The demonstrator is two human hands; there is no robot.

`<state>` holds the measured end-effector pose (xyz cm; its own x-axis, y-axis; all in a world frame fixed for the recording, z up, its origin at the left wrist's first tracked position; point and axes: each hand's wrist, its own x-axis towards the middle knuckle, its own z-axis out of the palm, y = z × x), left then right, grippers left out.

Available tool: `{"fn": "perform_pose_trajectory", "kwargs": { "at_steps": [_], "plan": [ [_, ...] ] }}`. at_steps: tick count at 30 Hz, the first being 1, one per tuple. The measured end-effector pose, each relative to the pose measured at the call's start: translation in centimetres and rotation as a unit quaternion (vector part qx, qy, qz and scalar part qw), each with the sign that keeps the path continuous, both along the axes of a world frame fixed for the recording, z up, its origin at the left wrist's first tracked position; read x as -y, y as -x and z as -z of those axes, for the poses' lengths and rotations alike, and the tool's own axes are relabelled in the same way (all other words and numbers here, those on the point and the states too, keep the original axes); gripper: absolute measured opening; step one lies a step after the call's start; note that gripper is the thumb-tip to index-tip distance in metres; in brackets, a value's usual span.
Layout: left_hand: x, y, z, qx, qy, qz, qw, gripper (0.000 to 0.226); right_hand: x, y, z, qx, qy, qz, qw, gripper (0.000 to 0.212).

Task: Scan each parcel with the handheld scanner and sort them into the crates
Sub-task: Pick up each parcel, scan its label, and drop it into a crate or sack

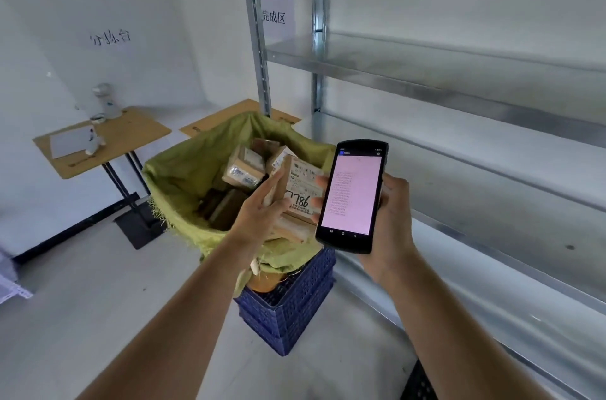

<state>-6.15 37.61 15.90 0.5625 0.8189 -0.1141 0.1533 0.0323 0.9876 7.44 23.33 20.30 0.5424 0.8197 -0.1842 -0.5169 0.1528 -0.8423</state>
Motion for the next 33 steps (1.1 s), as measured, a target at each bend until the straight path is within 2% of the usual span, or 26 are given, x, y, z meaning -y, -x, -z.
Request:
{"fn": "perform_pose_trajectory", "kwargs": {
  "at_steps": [5, 10, 19, 21, 26, 29, 33],
  "plan": [
    [-8.8, -4.6, 2.6, -0.023, 0.063, -0.006, 0.998, 0.058, -8.5, -4.7, 2.5, -0.044, 0.02, 0.015, 0.999, 0.06],
    [-16.0, -8.2, 5.6, -0.045, 0.109, 0.003, 0.993, 0.059, -15.1, -8.4, 4.6, -0.064, 0.023, 0.02, 0.998, 0.072],
    [-27.3, -15.2, 11.7, -0.083, 0.142, 0.069, 0.984, 0.061, -22.7, -12.2, 8.5, -0.089, 0.06, 0.111, 0.988, 0.055],
    [-28.9, -16.3, 12.5, -0.115, 0.106, 0.1, 0.983, 0.061, -24.3, -12.4, 9.3, -0.1, 0.068, 0.129, 0.984, 0.056],
    [-32.6, -18.0, 14.1, -0.2, -0.064, 0.162, 0.964, 0.07, -28.3, -12.4, 10.7, -0.108, 0.087, 0.162, 0.977, 0.06],
    [-33.2, -19.0, 11.0, -0.194, -0.141, 0.185, 0.953, 0.067, -29.5, -12.6, 10.6, -0.092, 0.085, 0.178, 0.976, 0.058],
    [-34.0, -21.3, 8.2, -0.151, -0.148, 0.19, 0.959, 0.054, -29.4, -12.9, 10.0, -0.084, 0.074, 0.219, 0.969, 0.058]
  ]
}}
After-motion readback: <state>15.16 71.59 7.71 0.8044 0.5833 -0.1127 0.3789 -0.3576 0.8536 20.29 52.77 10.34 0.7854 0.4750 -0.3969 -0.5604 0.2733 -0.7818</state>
